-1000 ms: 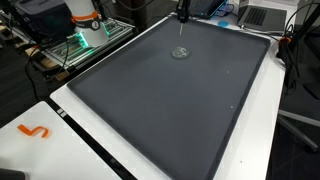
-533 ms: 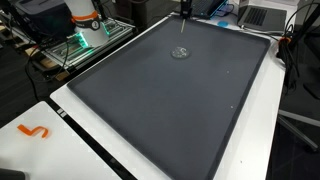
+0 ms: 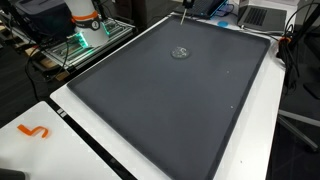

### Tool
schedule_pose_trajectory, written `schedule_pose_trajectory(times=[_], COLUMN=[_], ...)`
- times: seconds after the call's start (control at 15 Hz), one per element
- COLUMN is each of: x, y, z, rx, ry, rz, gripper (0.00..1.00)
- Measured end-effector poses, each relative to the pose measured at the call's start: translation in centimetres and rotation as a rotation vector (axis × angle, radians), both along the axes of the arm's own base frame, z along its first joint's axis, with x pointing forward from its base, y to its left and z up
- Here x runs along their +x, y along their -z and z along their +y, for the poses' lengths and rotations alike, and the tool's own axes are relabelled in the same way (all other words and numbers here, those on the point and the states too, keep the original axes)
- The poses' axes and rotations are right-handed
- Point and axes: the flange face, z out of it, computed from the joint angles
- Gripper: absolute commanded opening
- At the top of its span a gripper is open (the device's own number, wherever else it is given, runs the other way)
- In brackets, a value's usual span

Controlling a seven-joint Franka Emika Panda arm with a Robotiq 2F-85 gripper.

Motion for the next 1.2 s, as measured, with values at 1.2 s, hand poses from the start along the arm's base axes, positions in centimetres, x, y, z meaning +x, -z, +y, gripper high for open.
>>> schedule_pose_trajectory(times=[1.2], x=[3.8], y=[6.3], z=[8.7], rx=[-0.345], ry=[-0.093], rz=[-0.032], gripper=[0.03])
